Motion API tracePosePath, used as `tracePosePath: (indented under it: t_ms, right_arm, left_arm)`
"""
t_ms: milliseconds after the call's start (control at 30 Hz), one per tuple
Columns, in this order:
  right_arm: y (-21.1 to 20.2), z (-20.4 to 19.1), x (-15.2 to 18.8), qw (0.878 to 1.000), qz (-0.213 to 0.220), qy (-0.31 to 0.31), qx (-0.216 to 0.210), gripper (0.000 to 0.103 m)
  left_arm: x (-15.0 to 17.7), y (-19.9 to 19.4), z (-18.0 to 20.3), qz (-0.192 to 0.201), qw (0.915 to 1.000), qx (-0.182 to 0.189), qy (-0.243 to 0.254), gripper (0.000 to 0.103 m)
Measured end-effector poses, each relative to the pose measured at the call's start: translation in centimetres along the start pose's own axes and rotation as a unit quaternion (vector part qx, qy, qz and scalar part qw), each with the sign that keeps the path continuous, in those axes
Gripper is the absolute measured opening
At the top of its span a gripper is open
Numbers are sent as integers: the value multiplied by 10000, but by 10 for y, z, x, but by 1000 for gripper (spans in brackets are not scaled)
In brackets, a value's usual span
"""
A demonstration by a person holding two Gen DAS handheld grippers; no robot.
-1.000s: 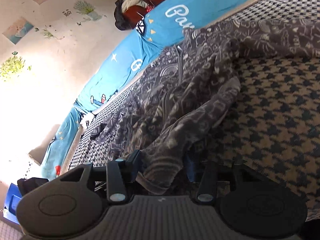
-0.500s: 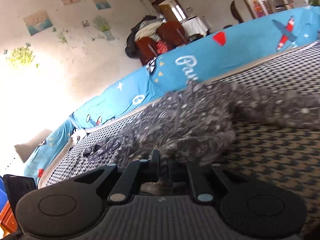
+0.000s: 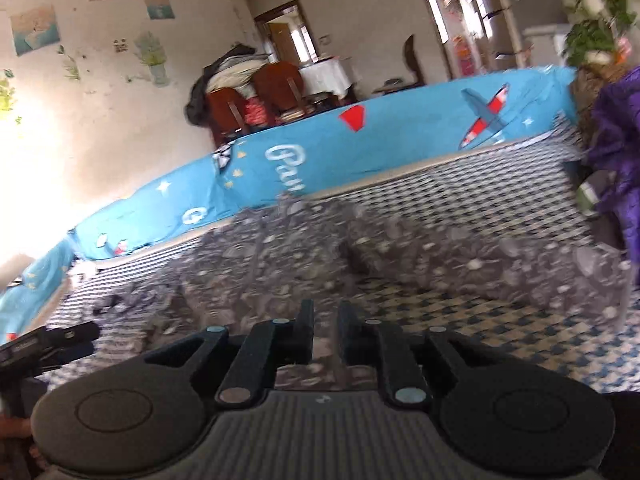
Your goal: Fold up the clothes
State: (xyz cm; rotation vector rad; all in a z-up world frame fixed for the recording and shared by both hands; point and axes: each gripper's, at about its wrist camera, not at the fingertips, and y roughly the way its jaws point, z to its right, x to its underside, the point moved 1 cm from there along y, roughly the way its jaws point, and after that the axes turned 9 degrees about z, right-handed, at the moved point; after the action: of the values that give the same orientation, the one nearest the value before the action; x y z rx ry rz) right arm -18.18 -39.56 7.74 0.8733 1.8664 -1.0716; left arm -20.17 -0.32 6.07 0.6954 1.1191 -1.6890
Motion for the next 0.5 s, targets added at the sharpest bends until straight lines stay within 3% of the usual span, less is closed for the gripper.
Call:
tracePosePath:
  t_ms: [133, 267, 500]
  right_arm:
    - [21, -29, 12, 9966, -326, -280, -702, 20]
    - [45, -66, 30, 9851, -695, -552, -1473, 22]
    - [72, -116, 60, 9647, -1206, -959, -2136, 26]
  left_arm:
    - [-18, 12, -13, -65, 9998, -179, 23, 103]
    - [-31, 20, -24, -58, 9994, -334, 109, 103]
    - [-49, 36, -37, -142, 9975, -526, 457, 103]
